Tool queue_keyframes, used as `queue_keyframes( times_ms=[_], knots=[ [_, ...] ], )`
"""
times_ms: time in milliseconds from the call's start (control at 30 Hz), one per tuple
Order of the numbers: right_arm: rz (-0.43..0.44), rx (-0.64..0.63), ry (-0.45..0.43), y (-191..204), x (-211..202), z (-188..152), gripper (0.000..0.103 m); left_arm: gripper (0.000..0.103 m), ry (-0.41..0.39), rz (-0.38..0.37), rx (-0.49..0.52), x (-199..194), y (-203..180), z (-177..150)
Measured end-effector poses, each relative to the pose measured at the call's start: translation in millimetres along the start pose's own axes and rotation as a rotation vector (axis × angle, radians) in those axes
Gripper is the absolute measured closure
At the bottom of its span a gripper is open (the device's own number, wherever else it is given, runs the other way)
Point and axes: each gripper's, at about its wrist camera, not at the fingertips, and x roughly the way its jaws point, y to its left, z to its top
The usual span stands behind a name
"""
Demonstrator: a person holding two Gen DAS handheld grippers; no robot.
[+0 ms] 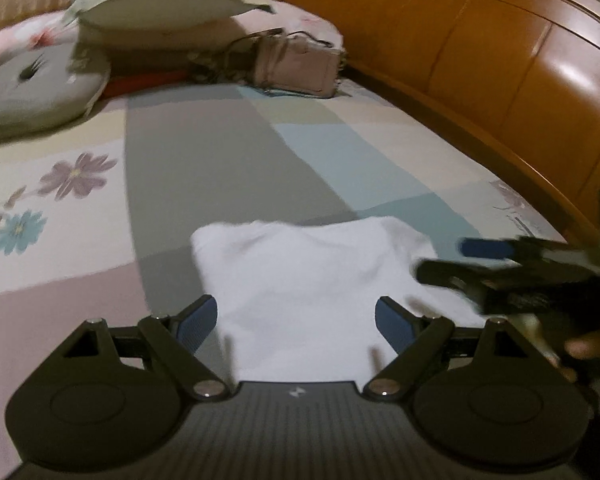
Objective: Fold clothes
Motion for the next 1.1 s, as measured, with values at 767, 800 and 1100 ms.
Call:
queue_keyframes(
  times_ms=[767,800,1100],
  knots=[
    [0.043,0.120,-0.011,-27,-33,-61,0.000,0.017,0.102,-0.095,0.090,96,-58,55],
    [0.055,0.131,-0.021,-29,-36,-60,0.000,0.016,0.097,-0.116,0.087,87,-59,53],
    [0.096,0.150,-0.050,-34,-41,-60,0.000,0.019,0.146,-0.049,-0.006,71,-45,18]
  ],
)
